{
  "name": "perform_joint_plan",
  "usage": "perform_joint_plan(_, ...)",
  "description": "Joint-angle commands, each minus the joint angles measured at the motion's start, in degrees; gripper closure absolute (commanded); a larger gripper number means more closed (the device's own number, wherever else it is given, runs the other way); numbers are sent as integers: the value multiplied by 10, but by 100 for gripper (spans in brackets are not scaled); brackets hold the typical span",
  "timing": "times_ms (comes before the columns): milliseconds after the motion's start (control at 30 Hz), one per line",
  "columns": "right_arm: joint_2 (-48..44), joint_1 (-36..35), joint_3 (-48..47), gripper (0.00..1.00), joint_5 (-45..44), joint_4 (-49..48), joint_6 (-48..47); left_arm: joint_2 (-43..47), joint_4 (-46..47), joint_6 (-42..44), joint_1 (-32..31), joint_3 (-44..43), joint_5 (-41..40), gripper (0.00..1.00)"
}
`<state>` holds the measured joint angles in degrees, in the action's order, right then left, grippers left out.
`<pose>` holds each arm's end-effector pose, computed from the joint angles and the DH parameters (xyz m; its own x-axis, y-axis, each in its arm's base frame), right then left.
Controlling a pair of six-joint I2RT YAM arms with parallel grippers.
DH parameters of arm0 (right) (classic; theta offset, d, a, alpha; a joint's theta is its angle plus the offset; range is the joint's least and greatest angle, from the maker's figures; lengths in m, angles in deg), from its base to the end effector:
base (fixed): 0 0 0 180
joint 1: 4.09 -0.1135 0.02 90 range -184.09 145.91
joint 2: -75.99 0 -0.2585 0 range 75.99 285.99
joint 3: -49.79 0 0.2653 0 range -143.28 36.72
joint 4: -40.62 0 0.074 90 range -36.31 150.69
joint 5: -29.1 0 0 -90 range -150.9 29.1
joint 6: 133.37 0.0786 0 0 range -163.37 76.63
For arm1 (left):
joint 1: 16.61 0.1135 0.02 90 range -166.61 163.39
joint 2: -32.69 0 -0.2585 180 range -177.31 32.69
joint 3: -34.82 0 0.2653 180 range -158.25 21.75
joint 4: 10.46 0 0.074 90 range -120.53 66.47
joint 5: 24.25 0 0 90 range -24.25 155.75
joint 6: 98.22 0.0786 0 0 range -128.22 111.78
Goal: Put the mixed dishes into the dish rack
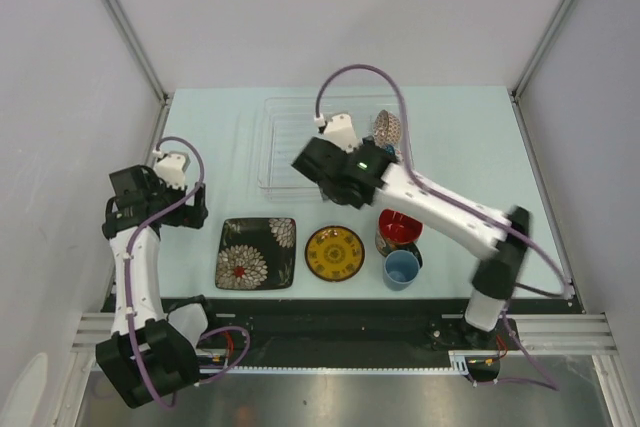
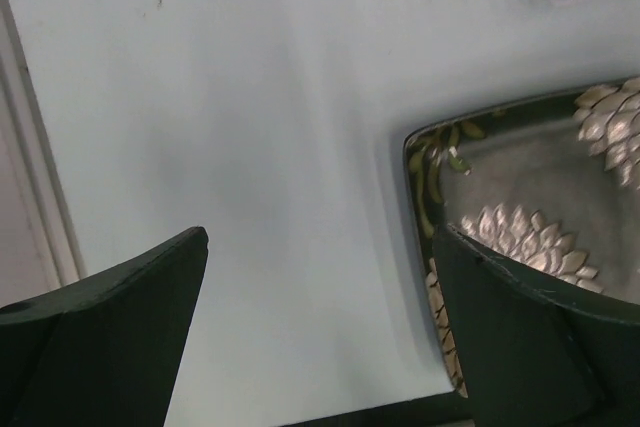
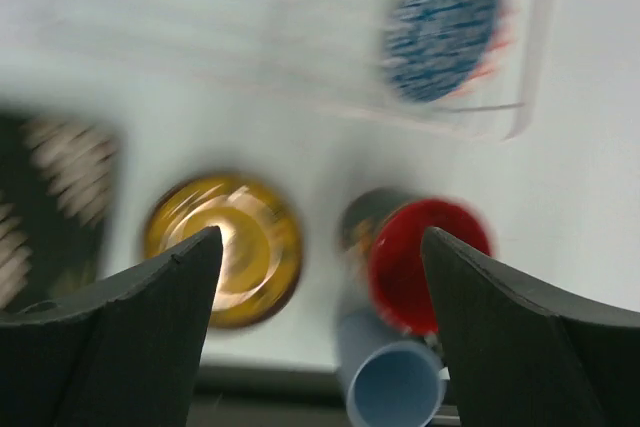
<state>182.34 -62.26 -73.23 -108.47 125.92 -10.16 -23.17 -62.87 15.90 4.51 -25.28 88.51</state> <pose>0.2567 0.3035 0.3194 -0.6472 -0.3419 -0.6813 -0.0919 0.9222 -0.3755 0.2322 0.0571 0.2379 -0.6718 0.1445 -0.7265 0.2005 0.9797 0.0094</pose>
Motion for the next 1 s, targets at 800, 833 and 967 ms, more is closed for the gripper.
perform_joint_plan(800,-10,-65,341,20,470,-529,6,53,-41,420,47,157,2,1)
perform_joint_plan(833,-5,-63,341,20,486,-532,9,54,-37,420,46,160,3,0)
perform_joint_plan(967,12,-52,341,21,493,-546,16,52,-18,422,46,174,4,0)
